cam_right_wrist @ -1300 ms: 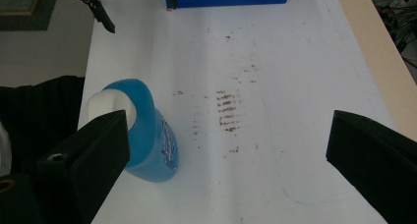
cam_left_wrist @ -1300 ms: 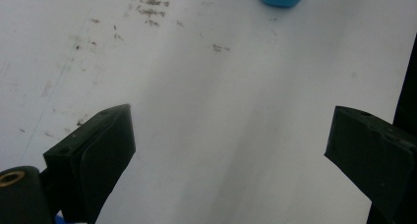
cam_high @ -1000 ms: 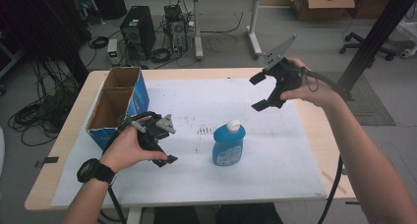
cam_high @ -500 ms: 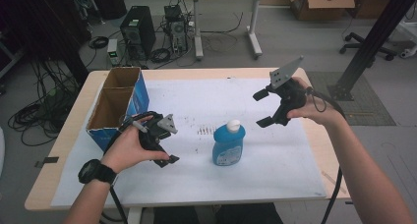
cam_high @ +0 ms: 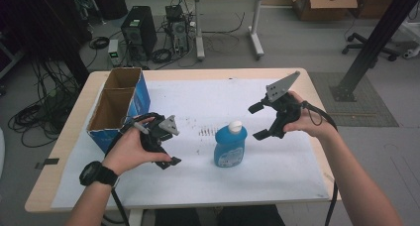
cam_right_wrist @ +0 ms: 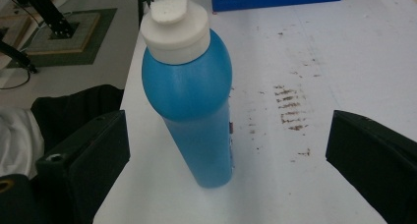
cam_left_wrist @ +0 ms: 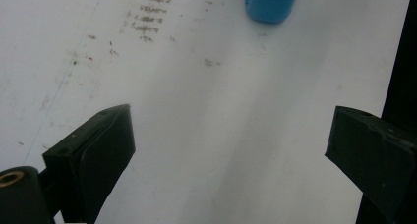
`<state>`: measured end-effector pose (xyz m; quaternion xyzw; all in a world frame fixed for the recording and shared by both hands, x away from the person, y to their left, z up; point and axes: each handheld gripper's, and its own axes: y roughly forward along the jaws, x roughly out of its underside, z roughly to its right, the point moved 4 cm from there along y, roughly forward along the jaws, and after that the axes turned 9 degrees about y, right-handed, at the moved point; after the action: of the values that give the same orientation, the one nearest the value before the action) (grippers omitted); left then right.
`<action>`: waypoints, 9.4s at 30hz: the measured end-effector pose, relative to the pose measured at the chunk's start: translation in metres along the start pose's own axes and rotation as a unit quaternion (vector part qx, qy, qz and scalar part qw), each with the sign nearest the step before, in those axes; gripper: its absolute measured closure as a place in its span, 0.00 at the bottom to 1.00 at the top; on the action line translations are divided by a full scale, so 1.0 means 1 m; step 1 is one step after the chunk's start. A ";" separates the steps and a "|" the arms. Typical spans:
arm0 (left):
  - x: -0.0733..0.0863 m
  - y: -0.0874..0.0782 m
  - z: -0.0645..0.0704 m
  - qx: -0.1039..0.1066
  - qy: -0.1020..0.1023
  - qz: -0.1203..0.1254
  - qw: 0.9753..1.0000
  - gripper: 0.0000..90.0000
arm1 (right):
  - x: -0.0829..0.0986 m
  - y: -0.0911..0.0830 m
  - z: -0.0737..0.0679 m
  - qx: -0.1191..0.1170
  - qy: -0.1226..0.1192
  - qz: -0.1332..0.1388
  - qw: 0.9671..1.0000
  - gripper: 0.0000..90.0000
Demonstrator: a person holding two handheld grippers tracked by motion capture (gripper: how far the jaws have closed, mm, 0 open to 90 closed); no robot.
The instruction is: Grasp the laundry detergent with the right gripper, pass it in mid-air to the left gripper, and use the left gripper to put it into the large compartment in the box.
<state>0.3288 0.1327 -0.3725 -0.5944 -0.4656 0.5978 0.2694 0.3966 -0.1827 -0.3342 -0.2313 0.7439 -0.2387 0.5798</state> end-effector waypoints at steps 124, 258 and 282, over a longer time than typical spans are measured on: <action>-0.018 -0.020 -0.002 0.003 0.012 0.036 0.999 0.06 | 0.016 0.072 -0.003 -0.033 -0.014 0.062 0.997 0.47; -0.118 -0.104 -0.025 0.024 0.009 -0.020 0.999 0.42 | -0.095 0.096 -0.034 -0.026 -0.043 0.003 0.999 0.19; -0.060 -0.238 -0.104 -0.190 -0.376 -0.067 0.904 0.43 | -0.003 0.014 0.020 0.126 0.042 -0.152 0.980 0.06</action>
<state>0.3828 0.2057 -0.1214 -0.3323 -0.6758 0.6579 -0.0041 0.4161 -0.1716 -0.3444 -0.2564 0.6875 -0.4251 0.5300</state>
